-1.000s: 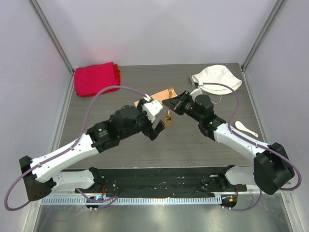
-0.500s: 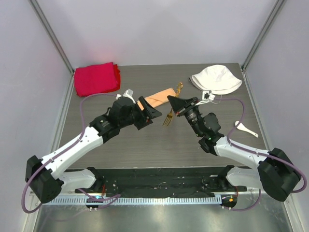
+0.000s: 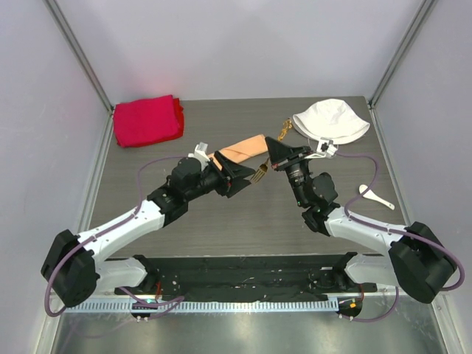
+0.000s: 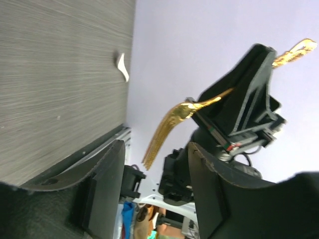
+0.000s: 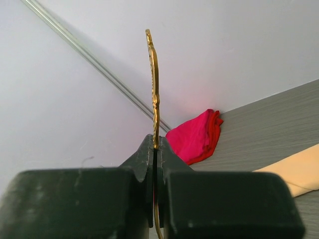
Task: Fold the napkin into a case and place the utensils inside
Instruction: Pass from the right arm to the left
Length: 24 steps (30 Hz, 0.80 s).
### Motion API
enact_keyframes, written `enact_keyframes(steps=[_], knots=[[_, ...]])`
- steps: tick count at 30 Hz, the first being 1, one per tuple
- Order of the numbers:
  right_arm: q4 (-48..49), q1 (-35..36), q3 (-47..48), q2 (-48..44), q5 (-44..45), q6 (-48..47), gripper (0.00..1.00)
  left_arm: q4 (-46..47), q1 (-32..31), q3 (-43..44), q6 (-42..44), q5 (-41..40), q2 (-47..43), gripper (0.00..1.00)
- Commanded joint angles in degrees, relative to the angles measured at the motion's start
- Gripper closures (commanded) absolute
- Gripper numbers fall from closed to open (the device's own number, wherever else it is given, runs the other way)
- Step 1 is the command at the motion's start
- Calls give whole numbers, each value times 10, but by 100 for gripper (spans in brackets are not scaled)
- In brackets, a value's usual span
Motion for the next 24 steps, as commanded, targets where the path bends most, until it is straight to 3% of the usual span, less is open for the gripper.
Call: enact_keyframes(steps=[1,6,12,17,21,24], knots=[[55,3,17,18,27,21,99,128,4,-3,-16,24,5,47],[73,4,14,34,34,50,99,158,4,-12,-35,37,21,55],[88,4,12,44,39,82,99,152,4,-15,-33,33,23,57],[109,5,5,58,51,103,99,163,5,-2,-31,43,38,71],[115,8,7,62,47,113,99,156,7,1,-15,46,43,91],[26,5,10,27,53,110,75,56,36,22,55,56,26,100]])
